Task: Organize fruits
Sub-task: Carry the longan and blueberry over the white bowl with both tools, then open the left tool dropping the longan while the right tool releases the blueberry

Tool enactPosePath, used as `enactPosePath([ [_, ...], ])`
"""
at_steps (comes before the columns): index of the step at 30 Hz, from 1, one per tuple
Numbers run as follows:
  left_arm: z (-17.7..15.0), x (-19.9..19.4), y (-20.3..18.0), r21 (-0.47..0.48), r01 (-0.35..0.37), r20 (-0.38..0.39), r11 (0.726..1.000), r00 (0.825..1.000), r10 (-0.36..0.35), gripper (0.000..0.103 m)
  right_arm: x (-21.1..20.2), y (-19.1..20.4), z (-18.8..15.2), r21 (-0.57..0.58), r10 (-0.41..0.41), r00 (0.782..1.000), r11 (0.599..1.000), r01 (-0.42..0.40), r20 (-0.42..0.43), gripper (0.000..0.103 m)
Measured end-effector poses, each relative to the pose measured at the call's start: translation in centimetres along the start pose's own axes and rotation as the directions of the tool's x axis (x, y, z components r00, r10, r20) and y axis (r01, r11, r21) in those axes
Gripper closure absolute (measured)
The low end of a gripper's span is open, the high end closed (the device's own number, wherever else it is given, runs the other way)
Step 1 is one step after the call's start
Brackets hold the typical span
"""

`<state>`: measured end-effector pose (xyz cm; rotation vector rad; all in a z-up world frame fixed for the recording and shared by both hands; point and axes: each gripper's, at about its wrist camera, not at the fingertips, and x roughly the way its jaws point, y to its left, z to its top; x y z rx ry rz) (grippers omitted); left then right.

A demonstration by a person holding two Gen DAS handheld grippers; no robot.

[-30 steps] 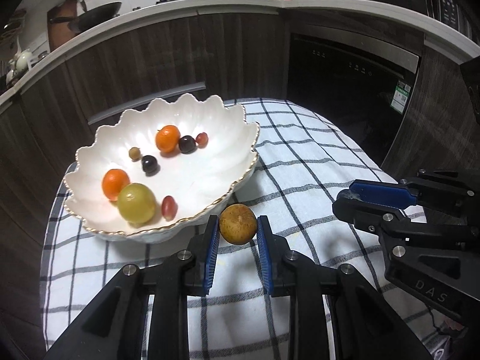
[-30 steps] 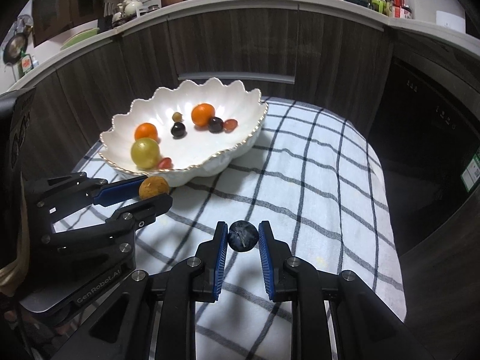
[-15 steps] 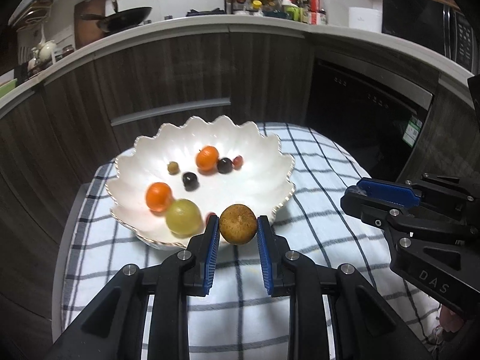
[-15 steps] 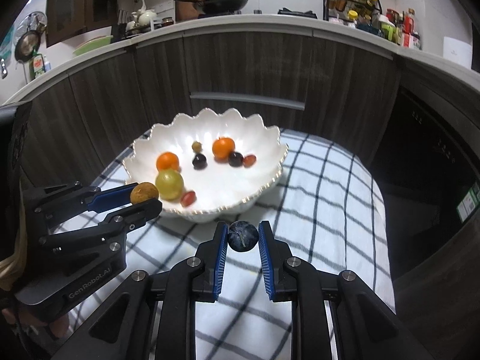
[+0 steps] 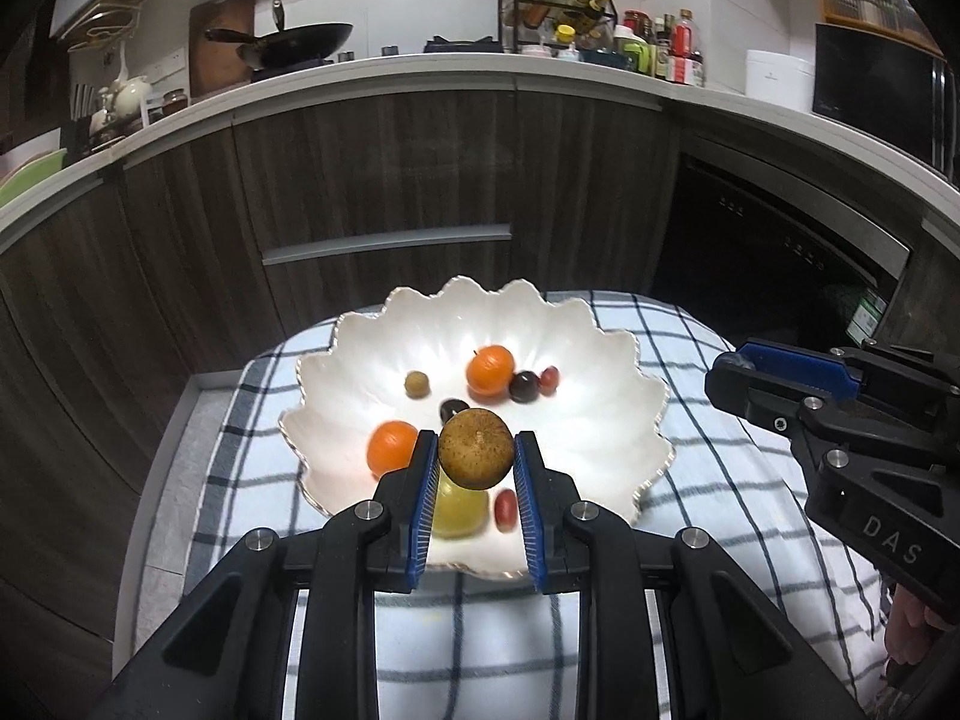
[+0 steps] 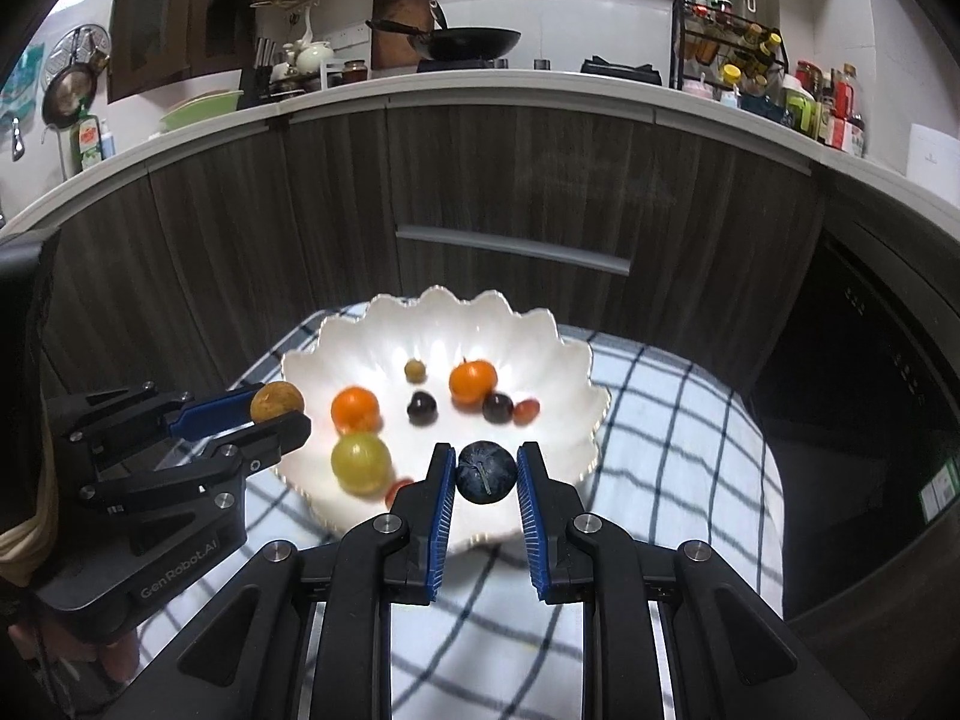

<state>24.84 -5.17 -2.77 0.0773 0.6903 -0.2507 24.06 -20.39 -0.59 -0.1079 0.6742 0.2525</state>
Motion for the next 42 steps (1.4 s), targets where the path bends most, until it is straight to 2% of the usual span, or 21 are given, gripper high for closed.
enactPosePath([
  [12, 1.5, 3.4, 2.3, -0.031, -0.029, -0.019, 0.999, 0.999, 0.028, 0.078, 3.3, 0.0, 2.4, -0.004, 0.005, 1.000, 1.000, -0.005, -0.002, 0.080],
  [23, 0.9, 7.6, 3.0, -0.052, -0.040, -0.085, 0.998, 0.996, 0.036, 0.078, 7.1, -0.8, 2.4, -0.001, -0.014, 0.998, 1.000, 0.014, -0.068, 0.080],
  [32, 0.5, 8.9, 3.7, -0.069, -0.047, -0.123, 0.996, 0.992, 0.038, 0.077, 8.7, -0.4, 2.4, -0.026, -0.015, 0.996, 1.000, 0.013, -0.087, 0.080],
  [34, 0.5, 9.0, 3.7, -0.069, -0.048, -0.125, 0.996, 0.991, 0.039, 0.074, 8.8, -0.3, 2.4, -0.030, -0.012, 0.996, 1.000, 0.010, -0.085, 0.080],
  [38, 0.5, 8.4, 3.9, -0.080, -0.064, -0.099, 0.995, 0.994, 0.056, 0.050, 8.7, -0.1, 2.5, -0.039, -0.010, 0.997, 0.999, 0.007, -0.078, 0.080],
  [40, 0.6, 8.1, 3.9, -0.081, -0.070, -0.091, 0.994, 0.994, 0.062, 0.048, 8.7, -0.1, 2.5, -0.040, -0.013, 0.997, 0.999, 0.010, -0.078, 0.079],
  [42, 0.7, 7.9, 4.0, -0.080, -0.068, -0.090, 0.995, 0.994, 0.061, 0.045, 8.6, -0.1, 2.4, -0.041, -0.027, 0.996, 0.999, 0.024, -0.080, 0.074],
])
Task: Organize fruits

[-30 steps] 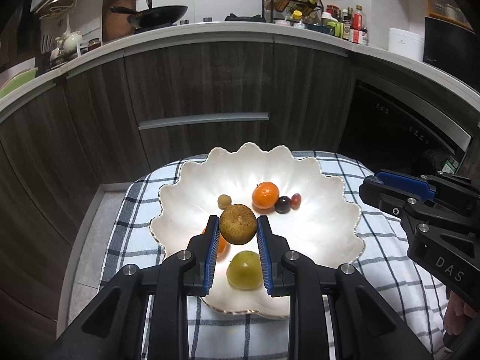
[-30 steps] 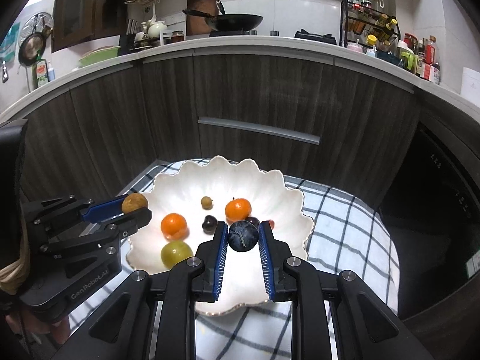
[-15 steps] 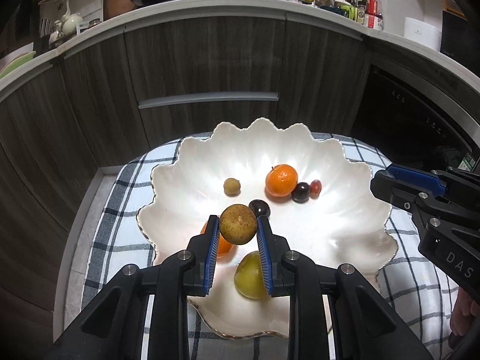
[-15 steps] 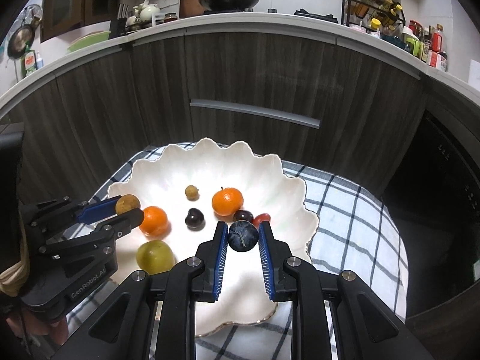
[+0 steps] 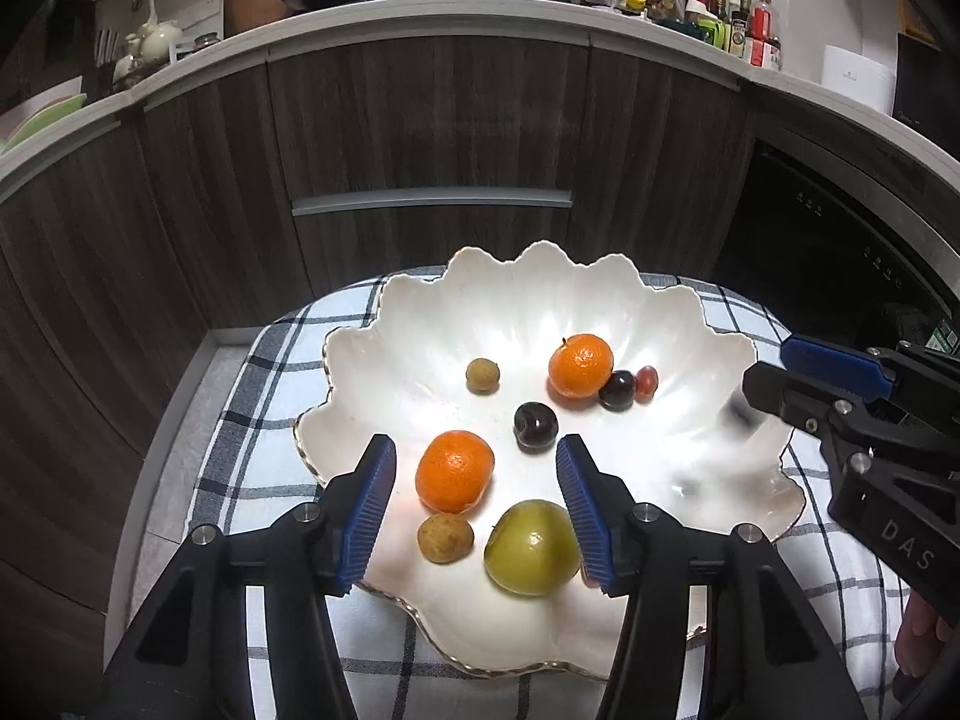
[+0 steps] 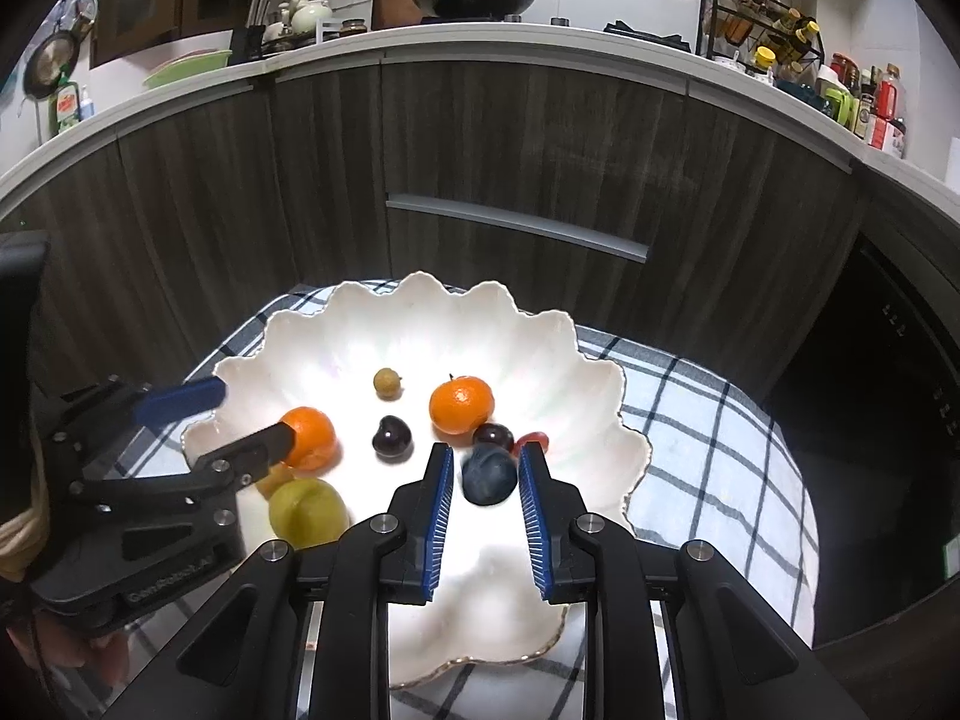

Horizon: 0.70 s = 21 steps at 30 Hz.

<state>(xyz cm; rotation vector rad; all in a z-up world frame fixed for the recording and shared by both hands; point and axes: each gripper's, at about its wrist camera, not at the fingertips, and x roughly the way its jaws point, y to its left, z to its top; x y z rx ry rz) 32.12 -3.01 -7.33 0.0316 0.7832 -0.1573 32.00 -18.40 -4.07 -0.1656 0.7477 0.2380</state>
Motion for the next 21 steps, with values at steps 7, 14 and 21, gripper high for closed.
enactPosePath([
  [7, 0.2, -1.3, -0.2, 0.012, -0.016, 0.025, 1.000, 1.000, 0.016, 0.026, -1.1, -0.7, 0.0, 0.030, -0.020, 1.000, 0.999, 0.020, 0.021, 0.039],
  [14, 0.3, -3.0, -0.1, 0.002, -0.031, 0.044, 1.000, 0.999, 0.031, 0.016, -2.7, -0.7, 0.1, 0.041, -0.036, 0.998, 0.999, 0.034, 0.043, 0.032],
  [21, 0.0, -5.1, -0.2, 0.005, -0.037, 0.062, 0.999, 0.997, 0.037, 0.015, -4.6, -0.6, -0.2, 0.058, -0.042, 0.997, 0.998, 0.039, 0.060, 0.032],
])
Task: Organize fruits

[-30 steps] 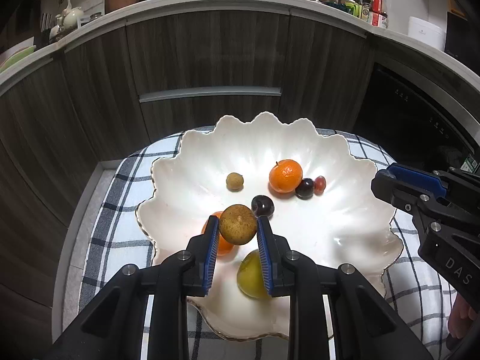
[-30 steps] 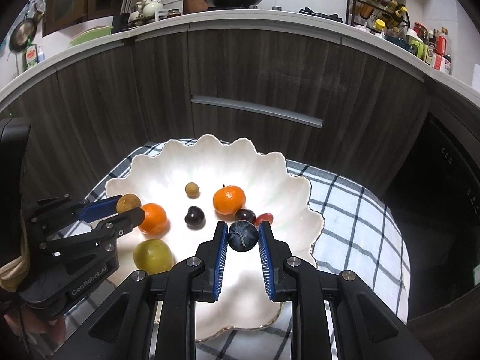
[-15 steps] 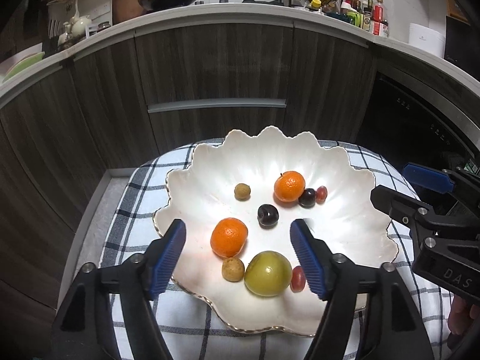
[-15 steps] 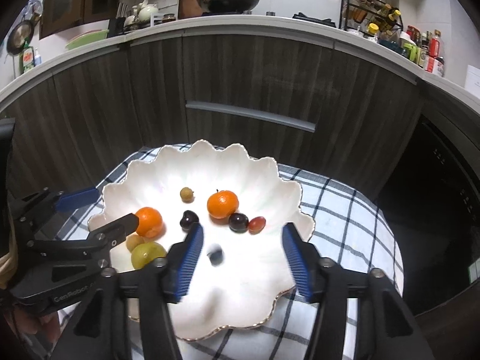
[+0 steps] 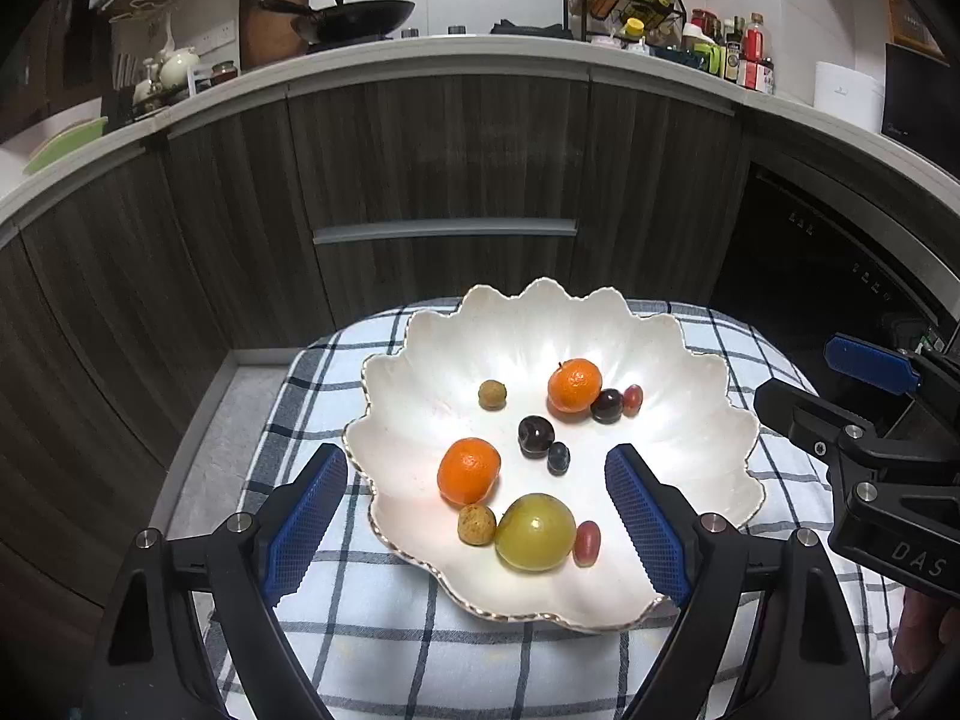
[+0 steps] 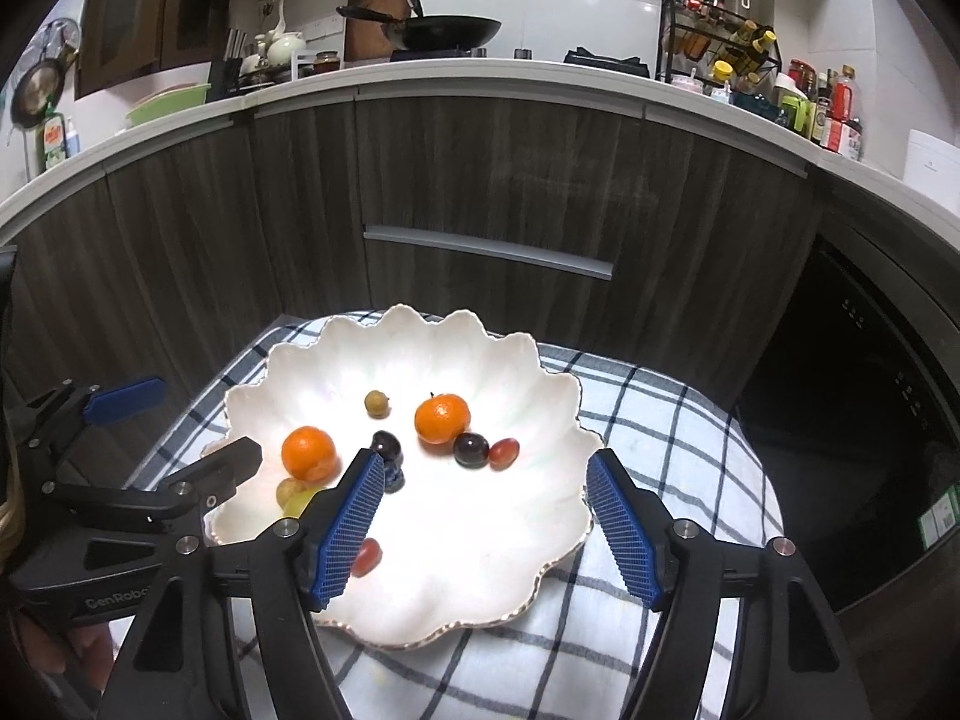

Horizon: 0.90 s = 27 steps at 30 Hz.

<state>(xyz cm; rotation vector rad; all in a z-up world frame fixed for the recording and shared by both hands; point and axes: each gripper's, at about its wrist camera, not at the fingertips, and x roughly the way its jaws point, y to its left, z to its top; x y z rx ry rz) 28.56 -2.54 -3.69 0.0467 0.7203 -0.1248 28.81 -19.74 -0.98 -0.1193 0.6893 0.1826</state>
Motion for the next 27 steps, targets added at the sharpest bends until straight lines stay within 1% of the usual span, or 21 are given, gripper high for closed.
enactPosePath([
  [17, -1.2, -4.3, 0.3, -0.054, -0.009, 0.014, 0.999, 1.000, 0.010, 0.011, -4.1, -0.1, -1.0, 0.052, -0.049, 0.999, 0.998, 0.047, 0.022, 0.032],
  [27, -2.9, -6.6, 0.0, -0.049, -0.019, 0.011, 0.999, 1.000, 0.020, 0.011, -6.7, 0.3, -2.7, 0.083, -0.078, 0.997, 0.994, 0.076, 0.020, 0.032],
])
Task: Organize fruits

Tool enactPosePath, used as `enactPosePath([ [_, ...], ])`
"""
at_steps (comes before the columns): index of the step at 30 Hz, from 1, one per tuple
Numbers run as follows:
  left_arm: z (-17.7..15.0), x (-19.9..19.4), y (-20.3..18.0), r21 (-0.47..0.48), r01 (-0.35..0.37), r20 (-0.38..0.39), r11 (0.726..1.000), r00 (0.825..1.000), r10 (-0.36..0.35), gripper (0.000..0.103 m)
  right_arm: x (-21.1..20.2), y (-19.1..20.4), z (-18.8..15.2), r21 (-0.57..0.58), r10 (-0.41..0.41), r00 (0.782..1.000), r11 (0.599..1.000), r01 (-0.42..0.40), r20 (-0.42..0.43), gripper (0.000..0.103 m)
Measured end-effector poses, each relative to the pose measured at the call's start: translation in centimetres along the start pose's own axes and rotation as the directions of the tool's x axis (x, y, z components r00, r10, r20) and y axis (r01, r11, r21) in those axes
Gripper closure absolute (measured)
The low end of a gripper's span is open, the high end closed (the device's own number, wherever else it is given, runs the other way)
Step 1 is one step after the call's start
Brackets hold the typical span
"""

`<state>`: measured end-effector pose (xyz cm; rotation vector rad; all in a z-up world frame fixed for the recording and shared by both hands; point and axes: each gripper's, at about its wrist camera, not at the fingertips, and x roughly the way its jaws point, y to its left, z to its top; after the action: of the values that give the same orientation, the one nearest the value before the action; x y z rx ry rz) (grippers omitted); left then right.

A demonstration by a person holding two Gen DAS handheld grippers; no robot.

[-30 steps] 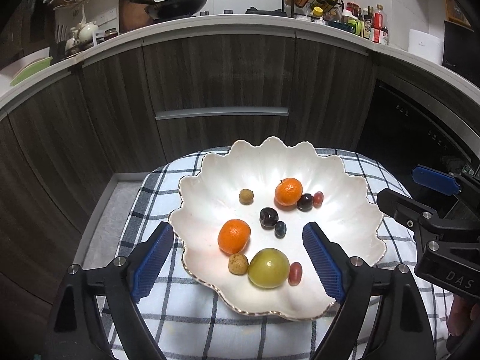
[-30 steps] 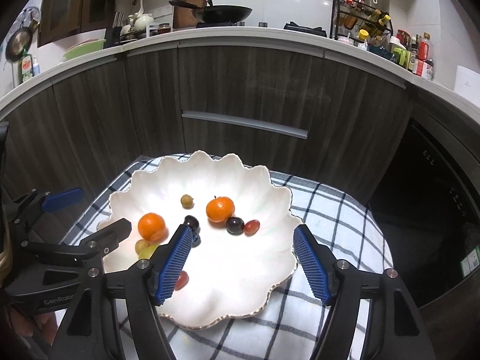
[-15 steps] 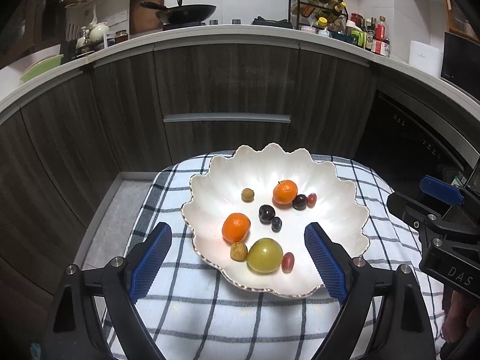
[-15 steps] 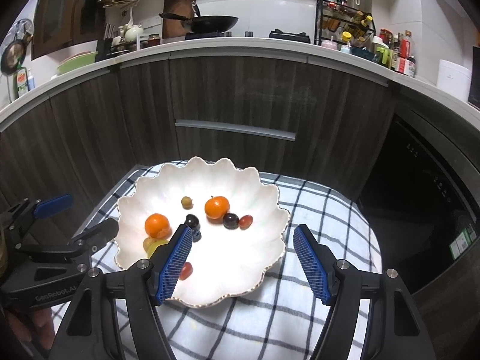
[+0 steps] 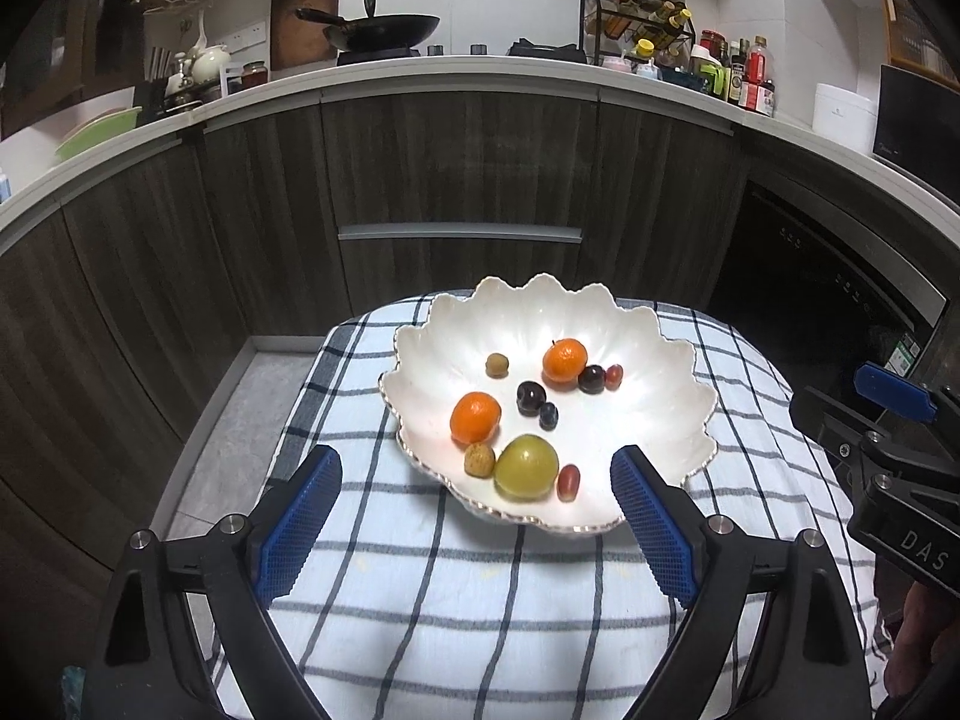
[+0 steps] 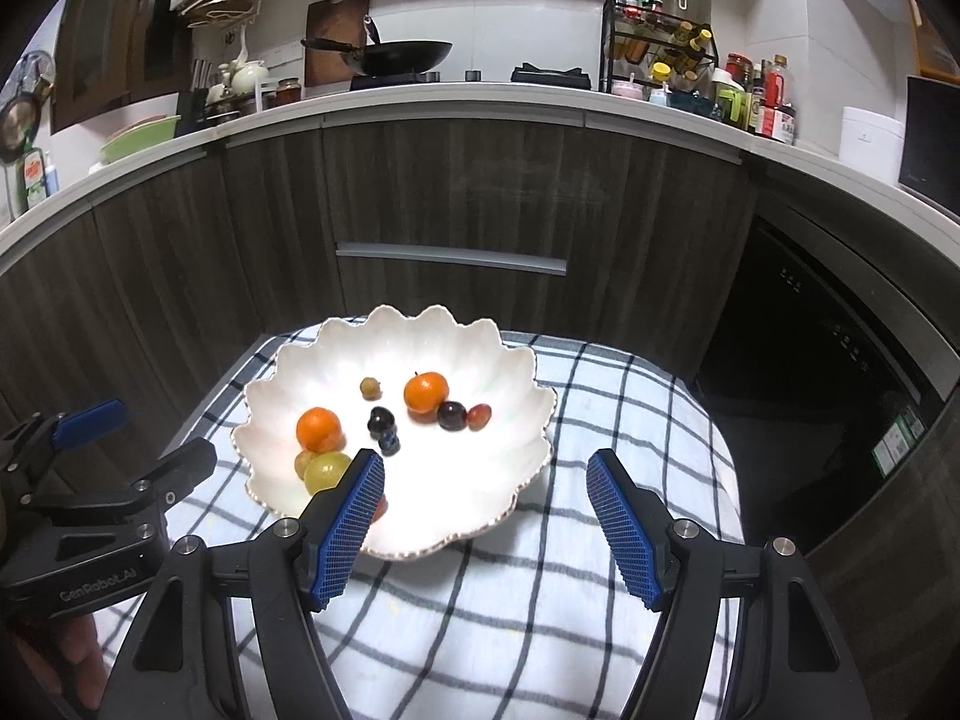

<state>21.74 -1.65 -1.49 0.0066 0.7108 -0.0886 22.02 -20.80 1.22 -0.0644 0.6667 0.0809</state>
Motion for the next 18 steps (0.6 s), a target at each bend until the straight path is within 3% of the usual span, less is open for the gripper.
enactPosePath([
  [18, -4.7, -4.4, 0.0, -0.042, -0.033, -0.019, 0.999, 0.999, 0.032, 0.011, -4.6, -0.4, -4.2, 0.057, -0.039, 0.999, 0.998, 0.040, -0.006, 0.032],
])
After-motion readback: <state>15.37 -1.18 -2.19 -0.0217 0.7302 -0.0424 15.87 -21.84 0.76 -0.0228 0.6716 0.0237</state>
